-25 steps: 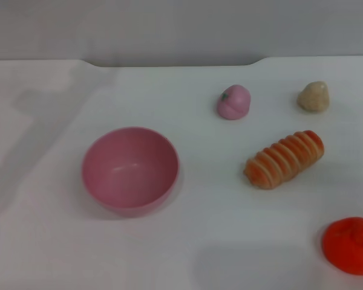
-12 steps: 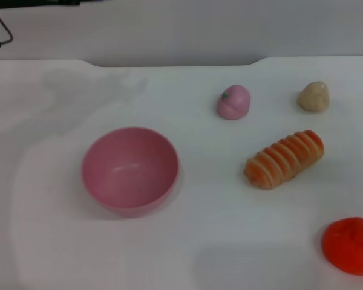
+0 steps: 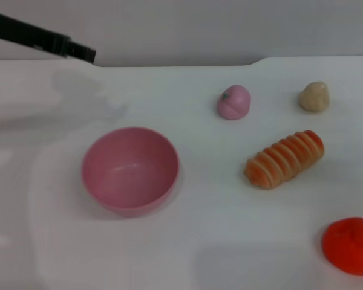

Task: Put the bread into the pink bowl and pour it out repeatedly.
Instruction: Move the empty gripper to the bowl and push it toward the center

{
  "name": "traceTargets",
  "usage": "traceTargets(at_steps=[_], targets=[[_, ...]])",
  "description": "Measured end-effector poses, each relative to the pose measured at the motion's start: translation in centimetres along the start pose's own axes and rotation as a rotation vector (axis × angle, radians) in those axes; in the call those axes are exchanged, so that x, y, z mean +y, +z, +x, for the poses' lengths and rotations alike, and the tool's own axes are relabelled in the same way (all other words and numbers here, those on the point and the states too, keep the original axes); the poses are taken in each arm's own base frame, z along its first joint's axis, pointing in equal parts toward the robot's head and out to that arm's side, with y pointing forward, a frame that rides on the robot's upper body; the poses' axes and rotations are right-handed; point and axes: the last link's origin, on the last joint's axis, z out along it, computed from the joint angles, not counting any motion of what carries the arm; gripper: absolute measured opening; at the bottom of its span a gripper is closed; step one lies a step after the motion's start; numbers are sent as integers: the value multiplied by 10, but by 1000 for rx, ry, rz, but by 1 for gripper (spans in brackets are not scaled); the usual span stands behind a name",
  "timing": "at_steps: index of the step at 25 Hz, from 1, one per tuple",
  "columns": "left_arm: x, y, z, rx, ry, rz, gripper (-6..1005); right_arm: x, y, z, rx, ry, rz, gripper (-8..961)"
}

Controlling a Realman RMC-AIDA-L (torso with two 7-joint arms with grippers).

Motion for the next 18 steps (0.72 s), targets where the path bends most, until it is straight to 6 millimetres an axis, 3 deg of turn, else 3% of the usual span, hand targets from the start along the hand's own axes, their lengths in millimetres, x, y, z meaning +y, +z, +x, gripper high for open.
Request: traceTargets(at_steps=[11, 18], targets=[[6, 17, -29, -122, -25, 15, 480, 4, 3, -2, -8, 3, -14, 547], [13, 32, -44, -212, 2, 69, 504, 10, 5, -3, -11, 5, -30, 547]])
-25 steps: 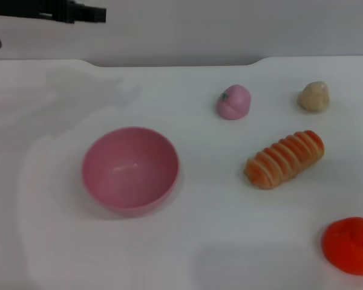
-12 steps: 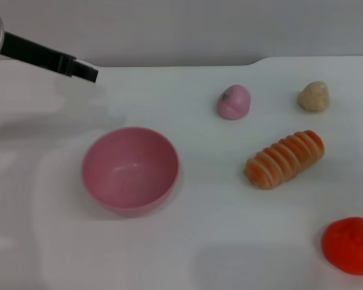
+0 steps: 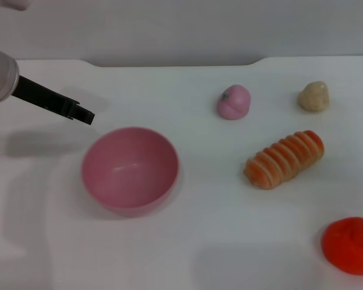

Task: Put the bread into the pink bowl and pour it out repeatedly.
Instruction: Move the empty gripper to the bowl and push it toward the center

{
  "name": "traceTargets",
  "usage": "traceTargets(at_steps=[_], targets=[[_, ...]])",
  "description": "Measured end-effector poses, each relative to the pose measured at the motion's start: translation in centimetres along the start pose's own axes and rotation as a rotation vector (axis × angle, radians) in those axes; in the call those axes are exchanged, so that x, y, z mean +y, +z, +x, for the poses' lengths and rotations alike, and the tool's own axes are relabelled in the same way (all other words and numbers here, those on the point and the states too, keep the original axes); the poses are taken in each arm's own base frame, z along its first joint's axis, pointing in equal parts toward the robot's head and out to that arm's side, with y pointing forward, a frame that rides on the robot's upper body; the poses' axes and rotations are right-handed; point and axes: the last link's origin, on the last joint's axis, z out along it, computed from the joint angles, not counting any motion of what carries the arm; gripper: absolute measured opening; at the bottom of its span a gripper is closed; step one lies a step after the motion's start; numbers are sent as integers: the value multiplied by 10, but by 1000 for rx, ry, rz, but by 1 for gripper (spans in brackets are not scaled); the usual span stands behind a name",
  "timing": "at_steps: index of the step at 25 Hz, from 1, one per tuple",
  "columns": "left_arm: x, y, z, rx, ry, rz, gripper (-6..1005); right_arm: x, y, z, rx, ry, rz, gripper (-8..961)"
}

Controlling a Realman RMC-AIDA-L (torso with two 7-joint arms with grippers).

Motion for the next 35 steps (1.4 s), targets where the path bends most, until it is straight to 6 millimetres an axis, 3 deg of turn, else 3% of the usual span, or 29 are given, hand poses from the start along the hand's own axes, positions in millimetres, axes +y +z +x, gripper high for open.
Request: traceTargets(at_steps=[12, 18, 35], targets=[[2, 5, -6, -19, -16, -5, 572, 1, -1, 0, 1, 1, 0, 547], [3, 20, -21, -65, -51, -42, 814, 2, 0, 0, 2, 2, -2, 546], [-1, 36, -33, -72, -88, -52, 798, 1, -1, 1, 7, 1, -2, 546]])
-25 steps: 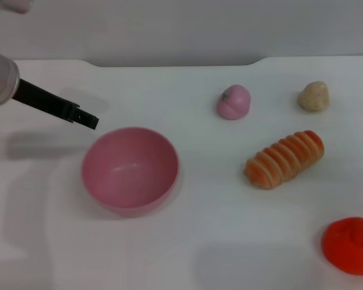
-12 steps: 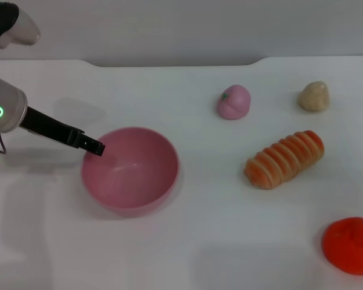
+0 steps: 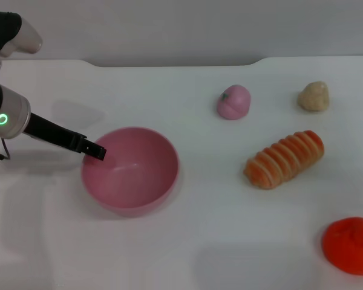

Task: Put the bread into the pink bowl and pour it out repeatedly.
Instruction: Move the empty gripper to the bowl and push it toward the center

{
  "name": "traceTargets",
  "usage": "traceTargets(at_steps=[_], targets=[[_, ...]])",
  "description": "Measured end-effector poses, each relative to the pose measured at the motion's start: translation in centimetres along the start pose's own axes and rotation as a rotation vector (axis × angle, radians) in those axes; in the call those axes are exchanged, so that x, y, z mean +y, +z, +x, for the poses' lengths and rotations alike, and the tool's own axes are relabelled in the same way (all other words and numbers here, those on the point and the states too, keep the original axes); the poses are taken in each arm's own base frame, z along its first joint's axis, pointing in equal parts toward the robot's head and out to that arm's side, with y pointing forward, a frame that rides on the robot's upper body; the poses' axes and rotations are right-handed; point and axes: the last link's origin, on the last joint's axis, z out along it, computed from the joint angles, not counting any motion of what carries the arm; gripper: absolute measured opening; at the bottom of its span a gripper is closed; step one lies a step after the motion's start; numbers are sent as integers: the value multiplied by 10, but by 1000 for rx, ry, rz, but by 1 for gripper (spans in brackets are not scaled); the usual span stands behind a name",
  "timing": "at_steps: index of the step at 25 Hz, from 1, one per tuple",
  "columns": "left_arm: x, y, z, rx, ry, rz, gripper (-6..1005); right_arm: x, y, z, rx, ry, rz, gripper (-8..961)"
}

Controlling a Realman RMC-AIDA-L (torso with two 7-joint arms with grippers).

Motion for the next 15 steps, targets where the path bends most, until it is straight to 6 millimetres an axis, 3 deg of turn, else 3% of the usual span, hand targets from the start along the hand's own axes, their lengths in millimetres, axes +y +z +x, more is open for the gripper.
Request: traceTargets(at_steps=[15], targets=[[2, 13, -7, -21, -21, -28, 784, 0, -1, 1, 4, 0, 1, 547]])
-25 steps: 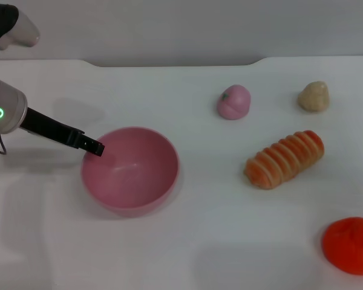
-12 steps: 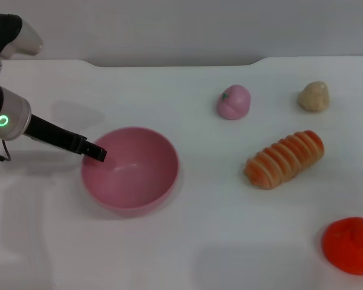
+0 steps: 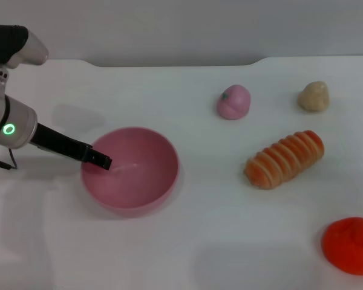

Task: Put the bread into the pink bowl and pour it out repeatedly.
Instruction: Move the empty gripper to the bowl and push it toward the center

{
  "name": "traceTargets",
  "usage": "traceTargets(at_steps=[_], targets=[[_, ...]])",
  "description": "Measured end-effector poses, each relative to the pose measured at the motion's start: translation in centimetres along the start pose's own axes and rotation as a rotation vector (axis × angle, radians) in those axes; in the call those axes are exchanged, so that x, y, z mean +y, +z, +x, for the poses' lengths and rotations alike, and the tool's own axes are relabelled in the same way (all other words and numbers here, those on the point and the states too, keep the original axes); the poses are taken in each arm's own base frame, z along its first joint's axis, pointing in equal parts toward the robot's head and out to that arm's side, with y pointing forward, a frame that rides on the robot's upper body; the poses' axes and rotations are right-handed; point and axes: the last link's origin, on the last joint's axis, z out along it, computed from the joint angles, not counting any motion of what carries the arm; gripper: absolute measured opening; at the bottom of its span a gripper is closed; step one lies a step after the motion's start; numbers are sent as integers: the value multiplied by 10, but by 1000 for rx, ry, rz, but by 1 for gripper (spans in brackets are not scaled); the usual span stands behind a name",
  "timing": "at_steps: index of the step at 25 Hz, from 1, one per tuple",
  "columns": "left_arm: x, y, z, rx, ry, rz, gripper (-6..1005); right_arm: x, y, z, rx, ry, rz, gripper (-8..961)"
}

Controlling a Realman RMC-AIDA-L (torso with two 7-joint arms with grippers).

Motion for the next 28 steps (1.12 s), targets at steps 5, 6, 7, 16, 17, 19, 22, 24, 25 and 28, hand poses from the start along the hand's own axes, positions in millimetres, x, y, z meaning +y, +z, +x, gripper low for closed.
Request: traceTargets(at_steps=[5, 6, 7, 16, 17, 19, 22, 24, 25, 28], targets=[[1, 4, -1, 1, -3, -8, 779, 0, 0, 0, 1, 0, 0, 547], [1, 4, -1, 2, -3, -8, 778, 0, 0, 0, 2, 0, 0, 547], [1, 4, -1, 2, -2, -8, 777, 0, 0, 0, 2, 0, 0, 547], [0, 4, 0, 5, -1, -6, 769, 0, 0, 0, 2, 0, -2, 547], [0, 4, 0, 6, -1, -6, 768, 0, 0, 0, 2, 0, -1, 546], [0, 4, 0, 6, -3, -4, 766, 0, 0, 0, 3, -1, -1, 546], [0, 4, 0, 4, -9, -2, 763, 0, -1, 0, 0, 0, 0, 546], [-1, 4, 0, 6, -10, 1, 684, -1, -1, 0, 0, 0, 1, 546], [-1, 4, 0, 7, -11, 2, 644, -1, -1, 0, 0, 1, 1, 546], [-1, 4, 1, 6, -6, 6, 526, -1, -2, 1, 1, 0, 2, 546]])
